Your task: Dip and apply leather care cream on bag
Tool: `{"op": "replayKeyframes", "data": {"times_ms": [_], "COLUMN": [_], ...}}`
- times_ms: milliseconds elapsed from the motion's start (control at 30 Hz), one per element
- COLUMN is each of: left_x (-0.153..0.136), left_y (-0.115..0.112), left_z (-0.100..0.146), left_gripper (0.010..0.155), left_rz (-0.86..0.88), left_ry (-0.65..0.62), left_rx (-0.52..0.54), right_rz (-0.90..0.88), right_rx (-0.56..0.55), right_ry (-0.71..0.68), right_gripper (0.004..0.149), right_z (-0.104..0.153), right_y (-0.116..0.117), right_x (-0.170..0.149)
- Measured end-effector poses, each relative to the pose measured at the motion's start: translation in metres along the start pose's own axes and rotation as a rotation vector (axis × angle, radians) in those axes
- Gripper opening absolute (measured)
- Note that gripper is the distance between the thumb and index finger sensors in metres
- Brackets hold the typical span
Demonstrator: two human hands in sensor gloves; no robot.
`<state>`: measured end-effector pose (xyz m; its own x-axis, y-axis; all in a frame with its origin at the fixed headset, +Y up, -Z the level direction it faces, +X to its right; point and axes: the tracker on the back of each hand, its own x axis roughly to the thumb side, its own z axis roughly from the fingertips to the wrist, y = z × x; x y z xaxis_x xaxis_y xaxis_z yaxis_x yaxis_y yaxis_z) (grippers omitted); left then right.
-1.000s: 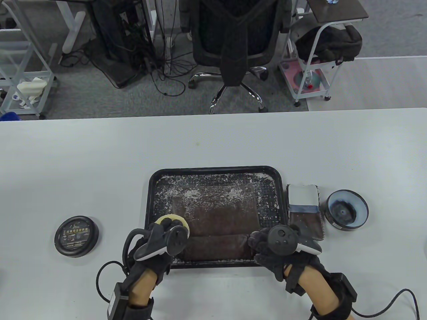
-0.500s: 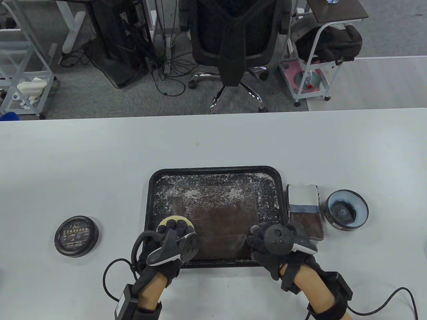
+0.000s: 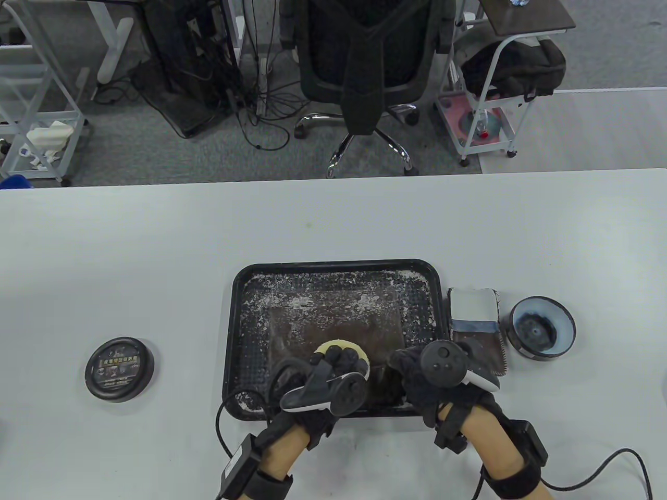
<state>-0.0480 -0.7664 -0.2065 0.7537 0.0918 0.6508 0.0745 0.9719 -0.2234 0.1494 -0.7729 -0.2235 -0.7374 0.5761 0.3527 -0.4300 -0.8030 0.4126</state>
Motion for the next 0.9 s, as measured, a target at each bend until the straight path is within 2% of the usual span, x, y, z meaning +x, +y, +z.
{"op": "replayKeyframes", "data": {"times_ms": [233,367,567,900], "left_x": [0.013,0.018,0.04,0.041], "left_y": [0.0,-0.001,-0.002,-0.004], "left_z": [-0.009,-0.009,-0.012,0.0], "left_gripper": [0.059,0.058,0.058,0.057], "left_rz": [0.027,0.131,0.028,0.001], "left_ry": [-0.046,-0.1,-0.161,-0.228], "left_rx": [0.041,0.096,0.1,0.043], "right_rz": [-0.047,-0.043,-0.069,0.051], "right_rx": [-0.007,-0.007,-0.014,-0.009], "right_ry": [0.007,0.009,0.021,0.043], "right_gripper": [0.059,0.064,0.065,0.064], "right_z": [-0.001,-0.001,0.001,0.002], "right_y": [-0.002,-0.002,-0.003,0.0], "right_x": [-0.004,-0.004,-0.01,-0.004]}}
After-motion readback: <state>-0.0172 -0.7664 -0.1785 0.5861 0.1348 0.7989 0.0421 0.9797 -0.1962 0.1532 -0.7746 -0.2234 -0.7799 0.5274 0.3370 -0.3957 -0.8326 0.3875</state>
